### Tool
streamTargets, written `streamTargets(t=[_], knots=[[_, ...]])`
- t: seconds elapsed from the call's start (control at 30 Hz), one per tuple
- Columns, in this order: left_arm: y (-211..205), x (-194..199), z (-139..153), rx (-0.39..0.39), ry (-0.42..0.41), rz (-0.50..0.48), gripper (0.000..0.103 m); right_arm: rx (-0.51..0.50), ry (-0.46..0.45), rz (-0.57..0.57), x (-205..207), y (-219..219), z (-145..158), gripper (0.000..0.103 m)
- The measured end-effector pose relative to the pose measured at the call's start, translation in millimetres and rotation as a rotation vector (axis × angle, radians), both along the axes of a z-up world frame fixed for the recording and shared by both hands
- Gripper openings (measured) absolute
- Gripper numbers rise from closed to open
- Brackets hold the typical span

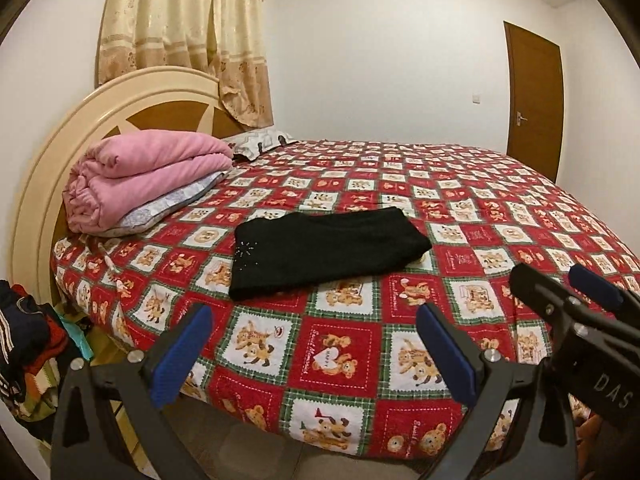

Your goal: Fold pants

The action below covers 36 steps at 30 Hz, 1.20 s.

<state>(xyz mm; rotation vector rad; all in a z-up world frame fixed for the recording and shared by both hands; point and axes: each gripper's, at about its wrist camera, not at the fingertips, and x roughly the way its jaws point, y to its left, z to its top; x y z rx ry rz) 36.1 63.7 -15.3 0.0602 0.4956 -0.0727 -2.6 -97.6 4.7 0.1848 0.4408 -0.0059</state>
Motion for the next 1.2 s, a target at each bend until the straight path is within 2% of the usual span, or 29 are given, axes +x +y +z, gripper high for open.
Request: streamTargets(t=[0.17, 0.67, 1.2], knots=[[2, -1, 2, 0.001, -0.006, 0.012, 0.103, 0.012, -0.048, -0.017, -8, -5, 6, 0.085], [7, -5, 5, -0.005, -0.016, 0.023, 0.103, 0.050, -0.108, -0.065, -21, -20, 10, 0.086], [1, 5, -5, 0.017, 0.018, 0.042, 0.103, 0.080, -0.071, -0.070, -11, -30, -5, 0.088]])
